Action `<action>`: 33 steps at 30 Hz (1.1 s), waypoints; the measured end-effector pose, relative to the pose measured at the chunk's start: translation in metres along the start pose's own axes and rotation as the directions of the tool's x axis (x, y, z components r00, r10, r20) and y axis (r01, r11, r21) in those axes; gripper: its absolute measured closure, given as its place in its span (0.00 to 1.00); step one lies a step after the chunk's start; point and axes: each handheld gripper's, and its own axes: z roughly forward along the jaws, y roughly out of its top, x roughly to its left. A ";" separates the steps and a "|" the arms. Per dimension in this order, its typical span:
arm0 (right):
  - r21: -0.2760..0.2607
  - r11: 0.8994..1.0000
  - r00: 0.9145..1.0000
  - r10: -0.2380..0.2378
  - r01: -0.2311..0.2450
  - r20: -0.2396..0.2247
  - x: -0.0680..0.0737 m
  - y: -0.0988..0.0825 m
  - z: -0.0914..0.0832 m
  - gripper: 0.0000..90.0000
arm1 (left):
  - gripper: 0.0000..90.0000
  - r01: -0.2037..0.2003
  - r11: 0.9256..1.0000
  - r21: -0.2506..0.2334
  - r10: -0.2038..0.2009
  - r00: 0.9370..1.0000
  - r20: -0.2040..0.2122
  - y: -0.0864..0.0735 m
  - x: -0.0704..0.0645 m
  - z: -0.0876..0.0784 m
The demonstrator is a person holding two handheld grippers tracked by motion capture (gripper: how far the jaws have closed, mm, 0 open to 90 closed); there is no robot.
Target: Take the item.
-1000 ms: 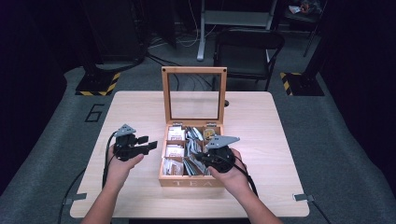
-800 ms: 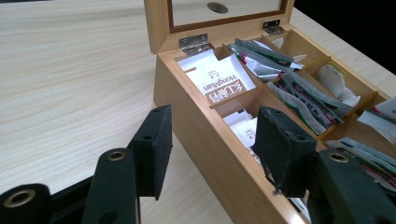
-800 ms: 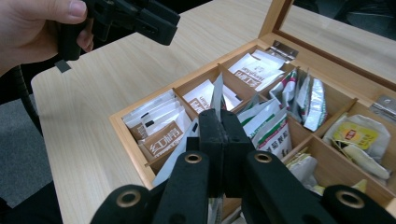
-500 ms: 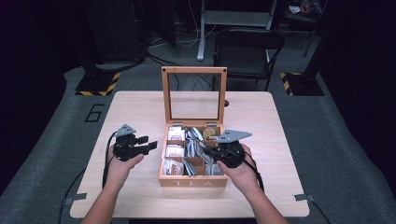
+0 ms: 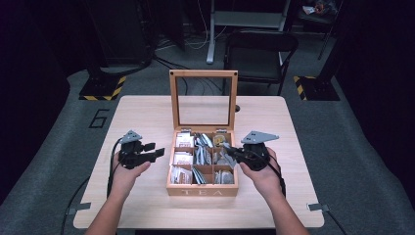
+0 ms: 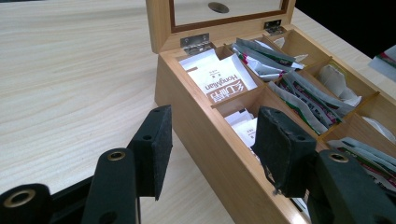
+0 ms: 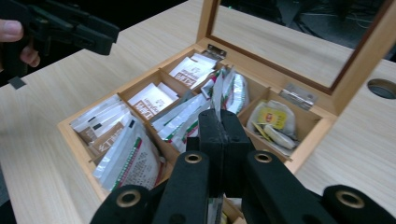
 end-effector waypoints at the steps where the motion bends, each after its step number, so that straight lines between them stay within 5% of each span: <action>1: -0.004 1.000 1.000 0.004 -0.004 0.008 -0.003 0.000 -0.002 0.99 | 0.52 0.000 1.000 0.000 0.000 1.000 0.000 0.000 0.000 0.000; 17: -0.007 0.999 0.991 0.054 -0.053 0.120 -0.034 -0.010 -0.017 0.99 | 0.52 0.001 1.000 -0.001 -0.001 1.000 -0.001 0.000 0.000 0.000; 33: 0.031 0.994 0.974 0.093 -0.101 0.207 -0.062 -0.034 -0.008 0.99 | 0.52 -0.001 1.000 0.002 0.001 1.000 0.000 0.000 0.000 0.000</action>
